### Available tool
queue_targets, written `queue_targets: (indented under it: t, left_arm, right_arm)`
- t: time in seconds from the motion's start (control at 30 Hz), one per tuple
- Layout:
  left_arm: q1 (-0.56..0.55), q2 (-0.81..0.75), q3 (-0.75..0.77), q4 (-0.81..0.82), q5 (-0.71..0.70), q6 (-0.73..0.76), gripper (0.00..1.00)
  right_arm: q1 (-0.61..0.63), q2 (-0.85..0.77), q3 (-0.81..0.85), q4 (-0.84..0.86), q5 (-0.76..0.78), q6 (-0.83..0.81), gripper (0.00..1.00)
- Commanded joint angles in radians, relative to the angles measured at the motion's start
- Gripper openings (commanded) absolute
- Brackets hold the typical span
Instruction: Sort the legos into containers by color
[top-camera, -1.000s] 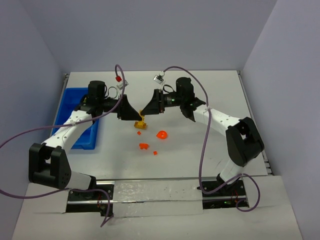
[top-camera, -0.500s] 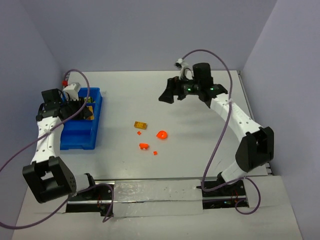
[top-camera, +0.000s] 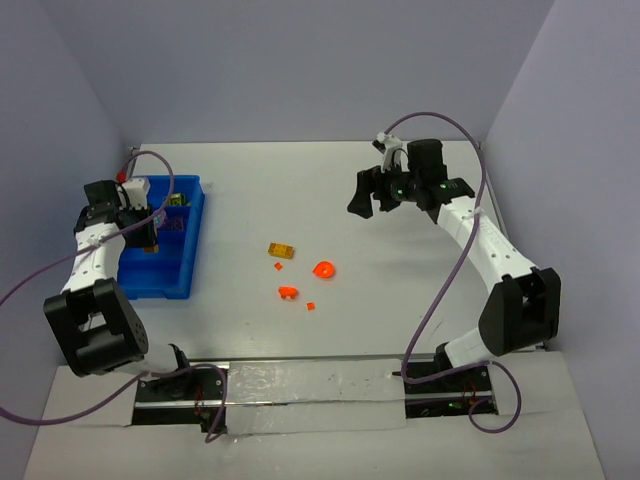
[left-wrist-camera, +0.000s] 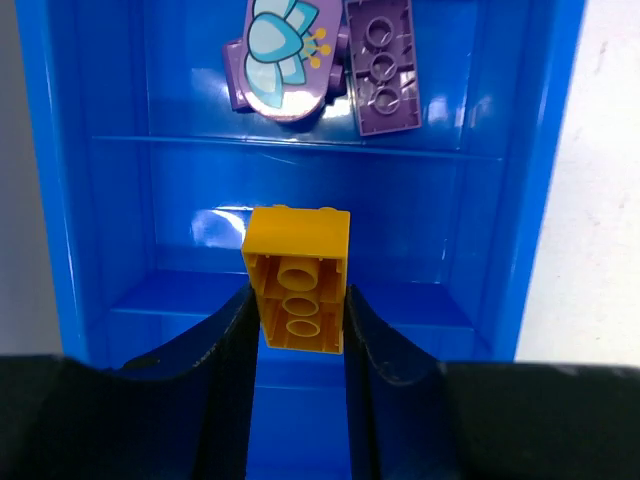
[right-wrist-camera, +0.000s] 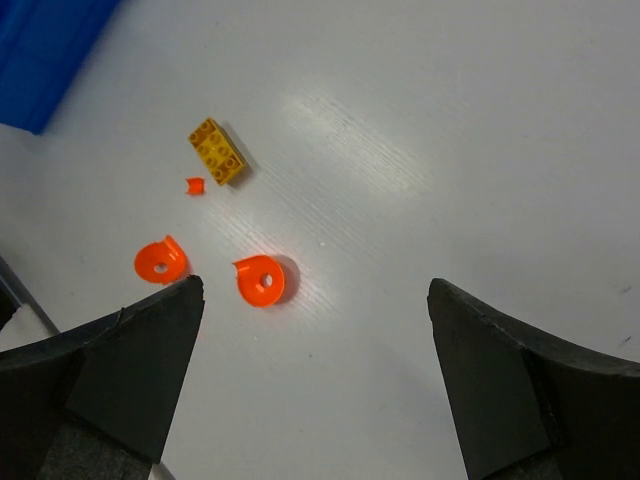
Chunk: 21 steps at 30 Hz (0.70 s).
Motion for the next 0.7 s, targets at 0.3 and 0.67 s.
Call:
queue_targets:
  t: [0.3,0.67]
  left_arm:
    - [0.005,0.096,0.086,0.09,-0.01,0.017,0.41]
    - [0.004,-0.044,0.154,0.003,0.184,0.071,0.99]
  right_arm:
    - [0.002,-0.028,-0.031,0.017,0.028,-0.028,1.0]
    - [0.0,-0.02,-0.038,0.021,0.035,-0.033,1.0]
